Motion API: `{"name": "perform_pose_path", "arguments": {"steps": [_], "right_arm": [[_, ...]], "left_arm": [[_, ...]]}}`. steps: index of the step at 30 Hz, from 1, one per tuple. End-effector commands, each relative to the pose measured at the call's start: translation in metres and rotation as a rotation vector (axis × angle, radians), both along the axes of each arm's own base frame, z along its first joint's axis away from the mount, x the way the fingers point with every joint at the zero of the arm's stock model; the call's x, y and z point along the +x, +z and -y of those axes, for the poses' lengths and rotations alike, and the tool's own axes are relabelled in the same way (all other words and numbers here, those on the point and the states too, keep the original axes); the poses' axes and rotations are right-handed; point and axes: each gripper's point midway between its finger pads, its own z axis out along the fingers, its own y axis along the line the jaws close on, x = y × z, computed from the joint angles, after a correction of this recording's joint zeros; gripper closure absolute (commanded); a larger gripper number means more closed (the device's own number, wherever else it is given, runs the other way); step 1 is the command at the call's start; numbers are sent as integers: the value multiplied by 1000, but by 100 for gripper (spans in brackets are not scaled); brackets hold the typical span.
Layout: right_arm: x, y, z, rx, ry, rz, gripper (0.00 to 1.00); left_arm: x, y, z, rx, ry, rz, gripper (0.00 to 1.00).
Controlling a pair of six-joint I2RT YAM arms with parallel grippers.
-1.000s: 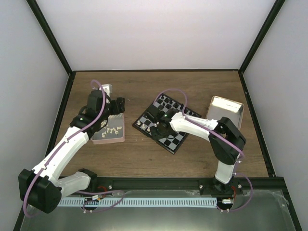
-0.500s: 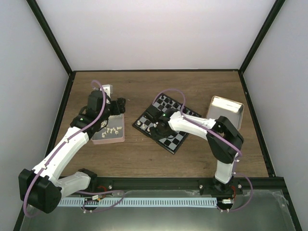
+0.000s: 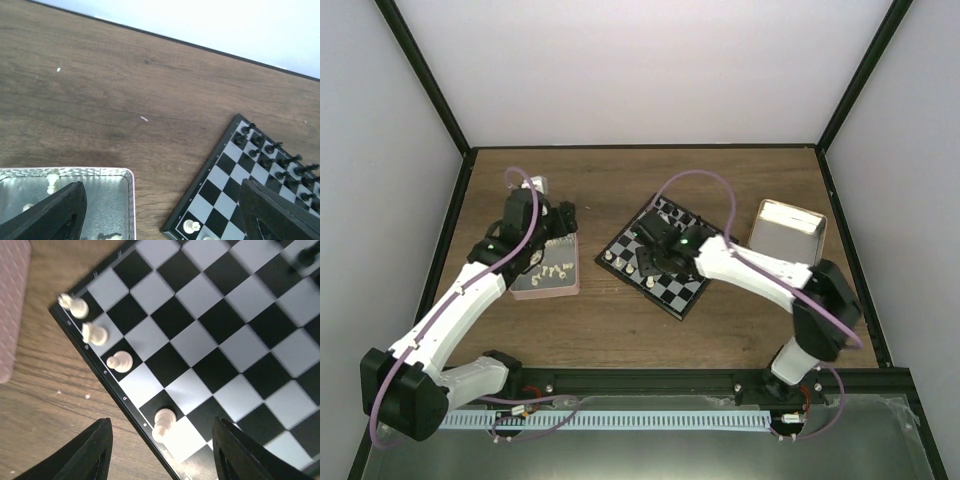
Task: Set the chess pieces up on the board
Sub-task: Place the chess piece on the chessboard, then pick up the chess piece from the storage box.
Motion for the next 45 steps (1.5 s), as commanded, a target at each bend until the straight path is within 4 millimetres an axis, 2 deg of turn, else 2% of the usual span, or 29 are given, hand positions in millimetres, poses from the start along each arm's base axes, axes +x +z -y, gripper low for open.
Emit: {"name": "perform_pose_path", "arguments": {"steps": [1,4,8,11,14,17,22,29,36,40,44,45], "right_arm": [[17,56,19,139,-160,203,43],[18,66,35,194,-219,245,42],[15,66,40,243,-238,249,42],[13,62,33,282,-215,234,43],[10,58,27,309,-188,218,44],[7,55,24,328,-172,213,44],[7,54,26,325,-162,224,46],[10,65,35,329,-172,282,50],[11,72,42,333,-185,320,52],[11,68,41,332,-188,309,52],[12,67,40,333,-185,307,52],[12,66,39,330,-184,306,52]], "left_arm": [[-1,-34,-16,-2,120,-99,14],[-3,-65,-23,-14,164,-203,15],[-7,-111,-38,-19,227,-342,32],[-8,-138,-52,-5,277,-403,41],[-6,-154,-63,-39,301,-468,47],[-6,-165,-71,-84,326,-508,48],[-13,-188,-82,-57,366,-580,58],[0,-199,-85,-40,353,-593,70],[8,-199,-91,-1,367,-589,79],[9,-194,-95,22,377,-578,79],[10,-188,-96,27,378,-565,64],[10,-188,-96,27,377,-564,62]]}}
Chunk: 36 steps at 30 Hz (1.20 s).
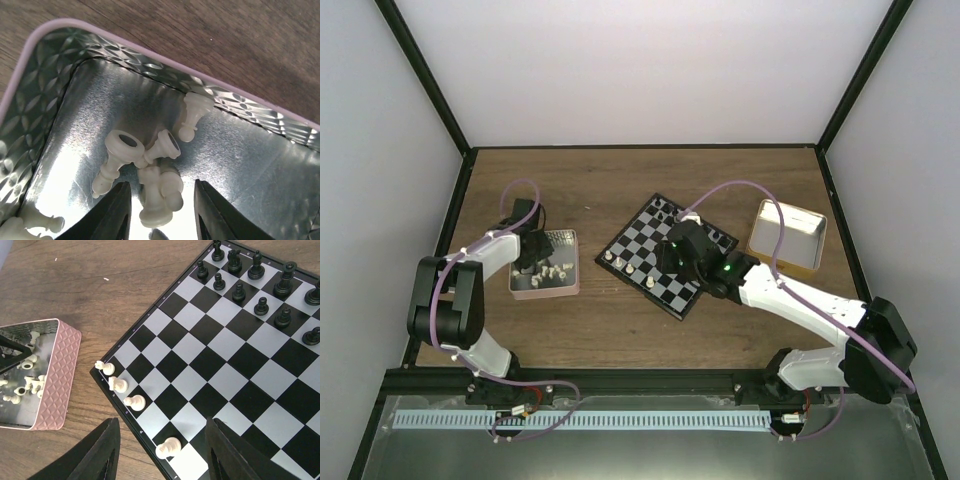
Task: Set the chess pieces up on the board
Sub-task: Pick up the chess piece from the storage box.
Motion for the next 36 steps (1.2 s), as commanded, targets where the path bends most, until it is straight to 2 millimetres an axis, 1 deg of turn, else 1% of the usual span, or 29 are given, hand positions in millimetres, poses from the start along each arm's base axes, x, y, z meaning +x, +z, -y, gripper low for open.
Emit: {"name": "perform_pose_path", "arguments": {"steps": [1,4,7,11,21,24,26,31,33,36], "right_arm": [[8,6,2,0,-18,32,52],[8,5,2,-3,-15,31,52],[7,4,1,-1,-12,28,52],[7,3,1,-1,-12,22,52],[6,6,3,7,-16,29,52],[5,8,3,15,-19,32,52],[5,9,4,19,-22,31,52],[3,13,6,37,-31,39,53],[3,13,7,45,-36,43,53],[2,14,11,59,-60,44,53]], "left_arm": [[7,13,-5,23,0,36,62],[9,15,-5,26,0,42,65],[10,15,-6,28,0,48,70],[13,13,-5,26,-4,48,80],[12,7,-4,24,-14,36,85],[13,9,-1,12,-26,41,89],[14,13,1,3,-32,51,92],[17,38,14,-37,-62,112,94],[17,49,24,-55,-79,132,94],[17,66,49,-81,-128,171,94]]}}
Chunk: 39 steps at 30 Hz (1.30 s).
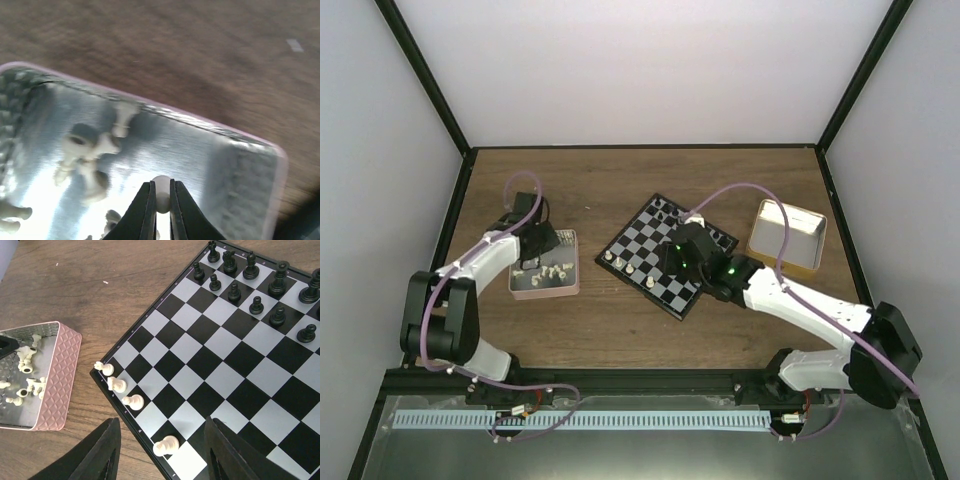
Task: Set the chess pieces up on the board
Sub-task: Pick up the chess piece from the storage box, then place the chess piece on the chessboard.
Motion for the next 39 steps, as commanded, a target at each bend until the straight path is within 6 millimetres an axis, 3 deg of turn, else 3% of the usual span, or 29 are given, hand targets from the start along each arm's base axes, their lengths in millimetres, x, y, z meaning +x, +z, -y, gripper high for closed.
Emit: {"name": "perform_pose_path", "arguments": {"steps": [1,7,14,24,39], "right_arm": [[4,12,9,45,-65,34,53],[1,13,18,100,-118,36,53],[-4,9,19,119,-121,13,53],[-5,1,15,126,-110,-9,53],[-6,-6,16,115,-116,-29,53]], "left_arm": [[8,42,46,-65,-96,105,94],[8,65,118,-105,-275,161,93],[14,54,168,-109,-475,103,92],[10,21,197,-48,-631,-17,92],[13,-7,197,4,-633,-84,90]]}}
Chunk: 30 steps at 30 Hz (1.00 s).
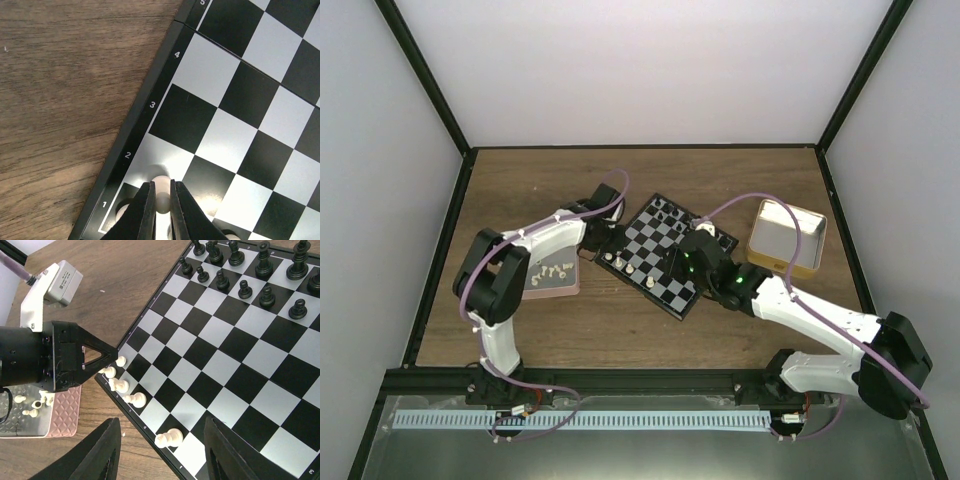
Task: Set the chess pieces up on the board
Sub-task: Place the chess piece on the chessboard.
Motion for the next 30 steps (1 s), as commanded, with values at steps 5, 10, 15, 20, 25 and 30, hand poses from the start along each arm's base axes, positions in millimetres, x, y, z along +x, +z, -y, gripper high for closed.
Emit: {"name": "perform_pose_path", "arguments": {"steps": [5,10,15,20,25,30], "right_arm": [[3,-3,4,1,-27,0,53],[3,-4,4,1,-28,-3,53],[2,-5,5,-1,-31,-6,53],[3,-4,4,3,-31,-3,53],[3,-4,3,7,-31,-6,53],[2,-3,3,11,-26,-5,53]], "left_arm": [[13,0,6,20,-11,22,90],[15,-4,5,36,-9,15,90],[14,-4,3,47,-9,15,82],[14,11,8,13,-21,24,69],[21,43,2,11,12,101,57],[33,63,-47,109,211,211,52]]}}
